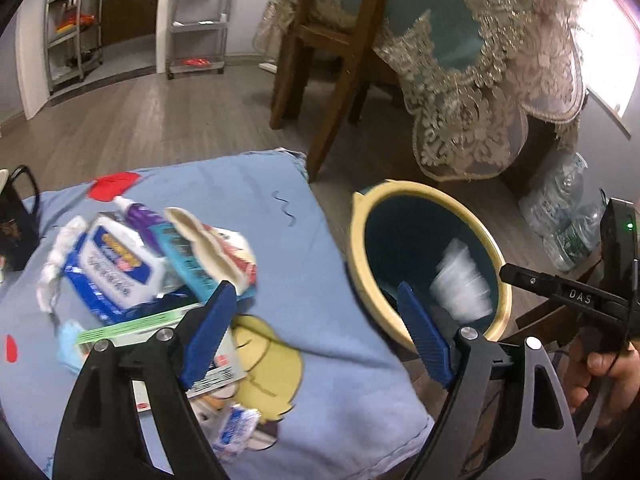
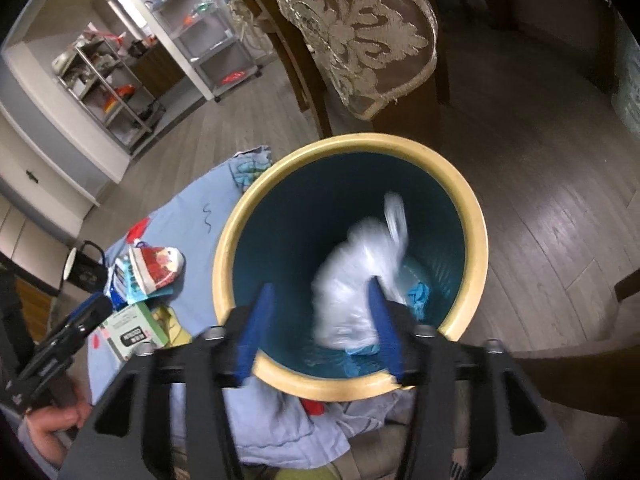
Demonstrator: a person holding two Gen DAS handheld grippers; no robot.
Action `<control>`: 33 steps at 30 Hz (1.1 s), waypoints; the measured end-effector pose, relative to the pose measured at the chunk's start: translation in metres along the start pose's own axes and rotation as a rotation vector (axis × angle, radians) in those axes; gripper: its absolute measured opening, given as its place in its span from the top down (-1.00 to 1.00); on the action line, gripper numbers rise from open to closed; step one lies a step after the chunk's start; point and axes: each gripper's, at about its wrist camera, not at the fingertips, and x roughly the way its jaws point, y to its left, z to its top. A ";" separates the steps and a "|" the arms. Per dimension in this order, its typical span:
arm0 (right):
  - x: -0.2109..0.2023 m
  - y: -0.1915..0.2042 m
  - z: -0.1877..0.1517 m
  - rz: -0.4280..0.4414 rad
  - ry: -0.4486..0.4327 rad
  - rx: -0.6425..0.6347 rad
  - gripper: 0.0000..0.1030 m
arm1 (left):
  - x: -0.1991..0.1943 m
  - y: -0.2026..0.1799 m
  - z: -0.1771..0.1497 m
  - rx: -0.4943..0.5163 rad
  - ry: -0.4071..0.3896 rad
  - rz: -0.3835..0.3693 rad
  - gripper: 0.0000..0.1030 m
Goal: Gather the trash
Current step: 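Carry the mask and plastic bag over the bin and open both grippers, then grasp the white tissue with the left gripper while the right grasps a blue mask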
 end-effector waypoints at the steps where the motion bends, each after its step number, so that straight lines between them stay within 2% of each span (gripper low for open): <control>1: -0.001 0.000 0.000 -0.005 -0.004 -0.002 -0.22 | -0.005 0.004 -0.001 -0.001 -0.008 0.007 -0.59; 11: -0.007 0.009 -0.002 -0.012 -0.026 -0.036 -0.39 | -0.053 0.065 -0.017 -0.064 -0.056 0.099 -0.67; 20: -0.007 0.016 -0.003 -0.021 -0.028 -0.062 -0.41 | -0.077 0.155 -0.034 -0.187 -0.073 0.220 -0.67; 27: -0.008 0.031 -0.006 -0.053 -0.030 -0.119 -0.41 | -0.064 0.218 -0.028 -0.250 -0.063 0.304 -0.64; 29: -0.007 0.037 -0.010 -0.048 -0.023 -0.130 -0.41 | -0.055 0.230 -0.024 -0.254 -0.052 0.316 -0.50; 33: -0.005 0.049 -0.021 -0.045 -0.004 -0.154 -0.41 | -0.026 0.254 -0.019 -0.239 0.000 0.340 -0.36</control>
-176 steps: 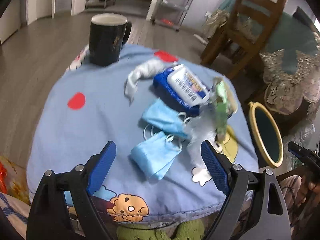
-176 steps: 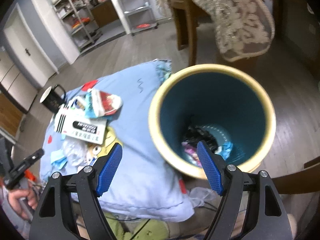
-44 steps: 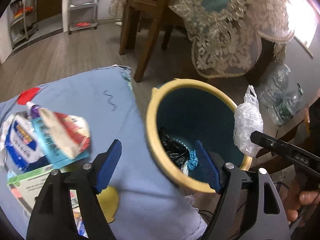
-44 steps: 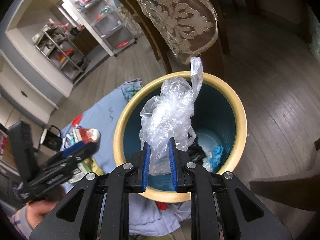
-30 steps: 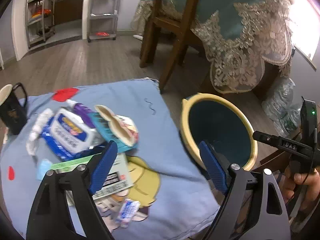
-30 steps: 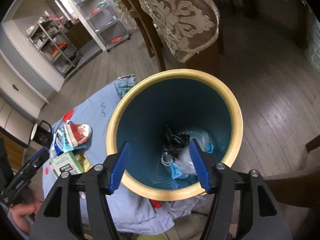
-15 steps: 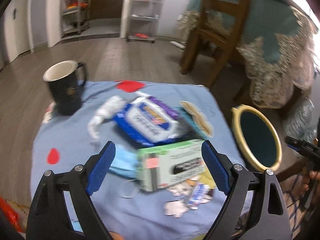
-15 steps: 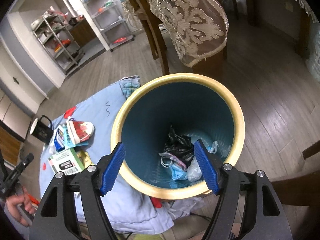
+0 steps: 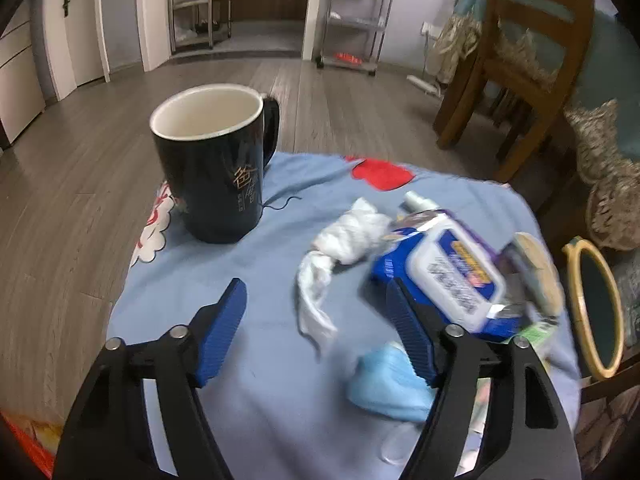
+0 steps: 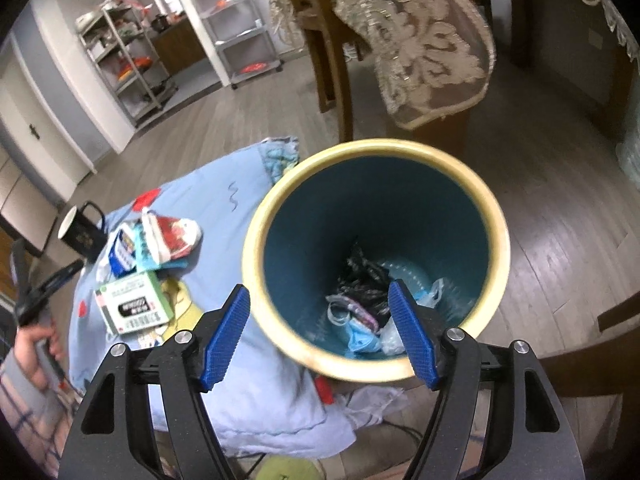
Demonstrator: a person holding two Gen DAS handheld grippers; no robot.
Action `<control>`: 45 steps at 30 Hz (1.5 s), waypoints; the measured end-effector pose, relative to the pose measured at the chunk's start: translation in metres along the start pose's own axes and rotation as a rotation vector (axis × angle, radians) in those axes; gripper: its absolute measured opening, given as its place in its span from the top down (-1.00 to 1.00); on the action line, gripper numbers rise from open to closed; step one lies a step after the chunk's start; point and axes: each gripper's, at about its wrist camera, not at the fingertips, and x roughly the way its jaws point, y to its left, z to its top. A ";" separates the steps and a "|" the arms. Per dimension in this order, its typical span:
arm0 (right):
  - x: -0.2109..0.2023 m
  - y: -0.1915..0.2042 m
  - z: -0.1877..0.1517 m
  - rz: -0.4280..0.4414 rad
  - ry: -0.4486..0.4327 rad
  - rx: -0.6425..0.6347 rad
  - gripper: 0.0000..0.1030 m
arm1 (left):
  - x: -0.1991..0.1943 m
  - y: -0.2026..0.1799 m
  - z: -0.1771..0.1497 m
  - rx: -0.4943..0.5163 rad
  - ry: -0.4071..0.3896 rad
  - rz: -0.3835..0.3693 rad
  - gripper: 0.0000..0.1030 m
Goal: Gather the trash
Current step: 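Grasp the white tissue with the left gripper while the right grasps a blue mask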
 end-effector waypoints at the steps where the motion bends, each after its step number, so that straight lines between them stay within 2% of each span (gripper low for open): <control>1: 0.000 0.003 -0.002 0.001 0.006 -0.007 -0.41 | 0.008 0.002 0.002 0.004 0.014 -0.001 -0.33; 6: 0.005 0.019 -0.011 -0.001 0.038 -0.033 -0.41 | 0.047 0.005 0.009 0.050 0.082 -0.009 -0.32; 7: 0.006 0.022 -0.012 0.002 0.043 -0.037 -0.41 | 0.051 0.004 0.008 0.059 0.091 -0.010 -0.25; 9: 0.008 0.029 -0.014 0.010 0.055 -0.045 -0.41 | 0.064 0.004 0.007 0.091 0.123 -0.003 0.01; 10: 0.009 0.032 -0.014 0.013 0.060 -0.049 -0.41 | 0.067 0.004 0.007 0.096 0.133 -0.001 0.23; 11: 0.011 0.037 -0.015 0.018 0.066 -0.057 -0.41 | 0.069 0.005 0.007 0.098 0.137 -0.002 0.57; 13: 0.015 0.046 -0.016 0.029 0.075 -0.076 -0.41 | 0.067 0.008 0.006 0.092 0.132 -0.002 0.85; 22: 0.039 0.109 -0.022 0.124 0.126 -0.184 -0.41 | 0.009 0.038 -0.009 -0.020 0.064 -0.013 0.90; 29: 0.054 0.199 -0.018 0.231 0.131 -0.365 -0.41 | -0.050 0.056 -0.028 -0.124 0.007 -0.044 0.90; 33: 0.066 0.261 -0.018 0.268 0.139 -0.509 -0.41 | -0.085 0.060 -0.036 -0.172 -0.072 -0.088 0.90; 36: 0.081 0.309 -0.022 0.270 0.164 -0.643 -0.41 | -0.107 0.063 -0.042 -0.219 -0.138 -0.116 0.90; 39: 0.100 0.345 -0.030 0.255 0.207 -0.765 -0.41 | -0.117 0.076 -0.051 -0.316 -0.196 -0.139 0.90; 41: 0.112 0.360 -0.036 0.237 0.230 -0.824 -0.41 | -0.115 0.080 -0.053 -0.335 -0.210 -0.136 0.90; 45: 0.135 0.380 -0.050 0.188 0.287 -0.916 -0.40 | -0.108 0.092 -0.060 -0.408 -0.234 -0.192 0.90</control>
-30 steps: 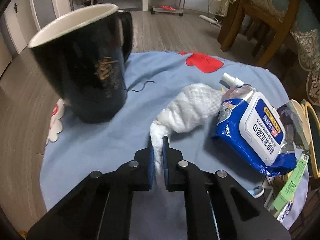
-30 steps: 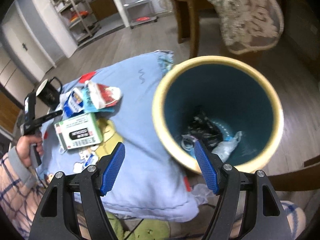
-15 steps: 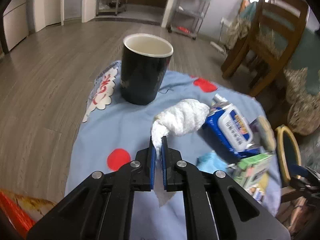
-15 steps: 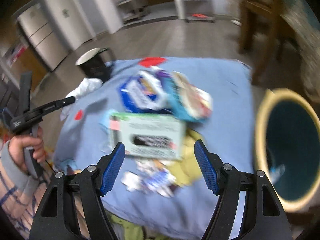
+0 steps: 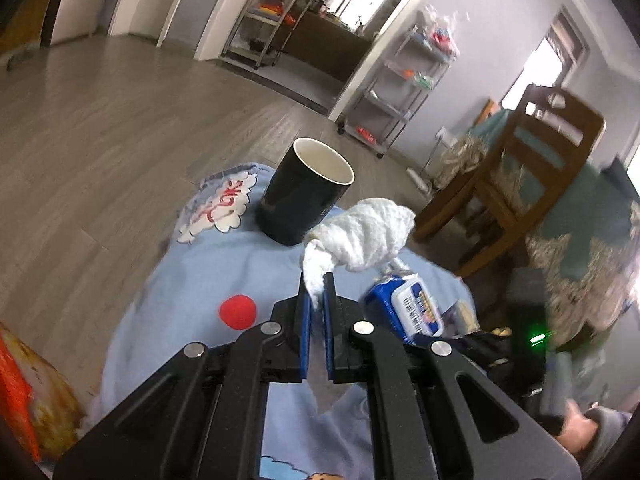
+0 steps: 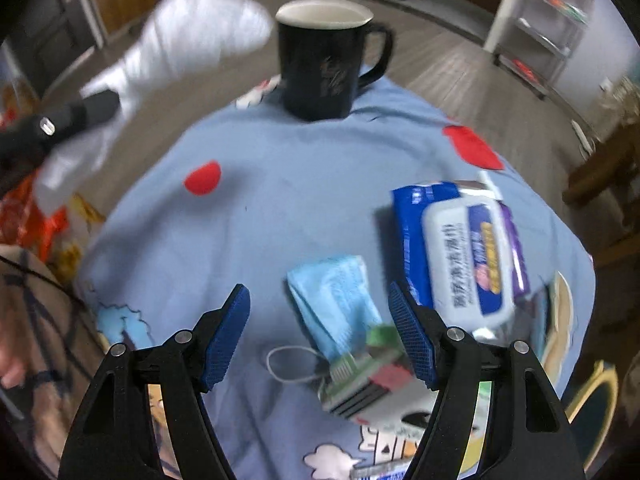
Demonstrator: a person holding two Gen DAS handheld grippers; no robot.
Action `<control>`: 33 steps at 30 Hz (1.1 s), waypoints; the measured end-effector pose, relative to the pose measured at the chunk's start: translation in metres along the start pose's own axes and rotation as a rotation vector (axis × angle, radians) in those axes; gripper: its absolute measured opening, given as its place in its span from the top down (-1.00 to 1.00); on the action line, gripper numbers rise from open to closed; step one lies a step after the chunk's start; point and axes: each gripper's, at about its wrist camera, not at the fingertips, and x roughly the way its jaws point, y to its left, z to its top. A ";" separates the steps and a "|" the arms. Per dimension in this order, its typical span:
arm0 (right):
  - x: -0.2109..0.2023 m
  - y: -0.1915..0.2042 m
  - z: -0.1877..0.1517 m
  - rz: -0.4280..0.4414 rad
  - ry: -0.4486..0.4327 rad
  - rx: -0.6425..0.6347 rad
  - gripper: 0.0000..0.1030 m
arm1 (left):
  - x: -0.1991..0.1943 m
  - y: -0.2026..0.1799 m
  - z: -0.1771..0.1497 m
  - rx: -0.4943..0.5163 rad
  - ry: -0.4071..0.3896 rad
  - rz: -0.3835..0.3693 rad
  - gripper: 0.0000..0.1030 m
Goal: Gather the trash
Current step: 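Grasp the white tissue with the left gripper while the right grasps a blue mask, then carry the white tissue and blue mask over the teal bin with both grippers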
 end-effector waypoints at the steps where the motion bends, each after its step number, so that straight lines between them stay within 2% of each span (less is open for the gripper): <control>1: 0.005 0.002 0.000 -0.009 0.014 -0.016 -0.39 | 0.000 0.002 0.000 -0.008 0.004 0.002 0.90; 4: 0.022 0.009 0.002 -0.044 0.072 -0.059 -0.25 | 0.004 0.003 -0.001 -0.013 0.011 -0.002 0.90; 6: 0.032 0.013 0.002 -0.066 0.100 -0.082 -0.04 | 0.006 0.003 -0.002 -0.012 0.014 -0.006 0.90; 8: 0.038 0.015 0.002 -0.080 0.116 -0.097 0.34 | 0.006 0.003 -0.002 -0.015 0.012 -0.008 0.90; 10: 0.034 0.012 0.002 -0.068 0.096 -0.084 0.57 | 0.005 0.005 -0.003 -0.022 0.011 -0.008 0.90; 11: 0.029 0.010 0.002 -0.055 0.081 -0.069 0.60 | 0.005 0.006 -0.003 -0.026 0.009 -0.007 0.90; 15: -0.002 -0.001 0.009 0.016 -0.021 0.014 0.70 | 0.006 0.007 -0.004 -0.029 0.011 -0.006 0.90; 19: -0.038 -0.019 0.014 0.094 -0.143 0.136 0.70 | 0.007 0.004 -0.005 -0.017 0.013 -0.005 0.90; 23: -0.065 -0.039 0.020 0.133 -0.227 0.217 0.70 | 0.007 0.004 -0.006 -0.011 0.013 0.000 0.90; 28: -0.101 -0.067 0.010 0.153 -0.316 0.296 0.71 | 0.008 -0.001 -0.007 0.012 0.016 0.004 0.90; 33: -0.132 -0.099 -0.021 0.128 -0.370 0.365 0.70 | 0.010 -0.007 -0.008 0.048 0.021 0.006 0.90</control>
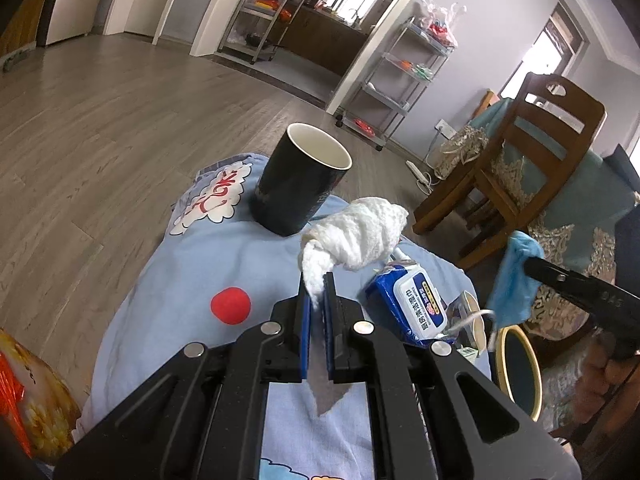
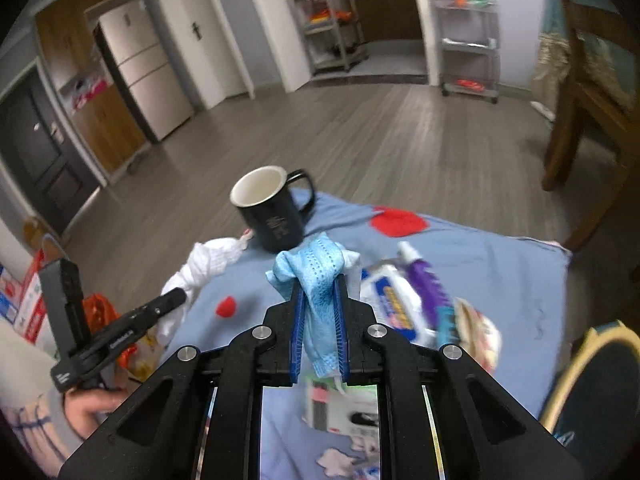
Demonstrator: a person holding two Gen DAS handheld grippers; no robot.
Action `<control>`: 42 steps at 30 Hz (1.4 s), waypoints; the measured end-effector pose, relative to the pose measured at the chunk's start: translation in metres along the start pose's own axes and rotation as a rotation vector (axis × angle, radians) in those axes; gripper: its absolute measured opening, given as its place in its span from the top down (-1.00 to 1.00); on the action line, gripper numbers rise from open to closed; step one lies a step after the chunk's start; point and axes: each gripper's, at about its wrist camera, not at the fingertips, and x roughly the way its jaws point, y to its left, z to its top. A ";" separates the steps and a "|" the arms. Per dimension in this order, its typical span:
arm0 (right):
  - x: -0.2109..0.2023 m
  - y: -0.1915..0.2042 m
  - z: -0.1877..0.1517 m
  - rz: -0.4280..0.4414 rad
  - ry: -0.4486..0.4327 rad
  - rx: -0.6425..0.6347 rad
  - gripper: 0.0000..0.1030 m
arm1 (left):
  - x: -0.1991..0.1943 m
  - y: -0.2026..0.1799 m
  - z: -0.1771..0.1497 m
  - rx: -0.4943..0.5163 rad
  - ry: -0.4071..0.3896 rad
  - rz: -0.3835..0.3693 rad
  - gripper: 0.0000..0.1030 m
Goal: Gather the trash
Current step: 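Carry the white tissue and blue mask over the teal bin with both grippers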
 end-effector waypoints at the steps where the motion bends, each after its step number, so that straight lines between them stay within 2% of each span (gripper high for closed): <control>1: -0.005 -0.006 -0.002 -0.009 -0.005 0.009 0.70 | 0.000 -0.001 0.000 0.006 0.001 0.000 0.90; 8: -0.052 -0.067 -0.038 -0.130 -0.028 0.067 0.70 | 0.005 -0.017 -0.001 0.062 0.035 -0.021 0.90; 12: -0.071 -0.099 -0.058 -0.177 -0.030 0.112 0.70 | 0.007 -0.039 -0.003 0.135 0.058 -0.035 0.90; 20: -0.109 -0.149 -0.104 -0.259 -0.036 0.192 0.70 | 0.006 -0.083 -0.018 0.188 0.101 -0.087 0.90; 31: -0.151 -0.191 -0.147 -0.338 -0.069 0.312 0.70 | 0.015 -0.176 -0.044 0.326 0.166 -0.200 0.90; 42: -0.173 -0.220 -0.177 -0.405 -0.066 0.407 0.70 | 0.049 -0.278 -0.092 0.495 0.290 -0.266 0.90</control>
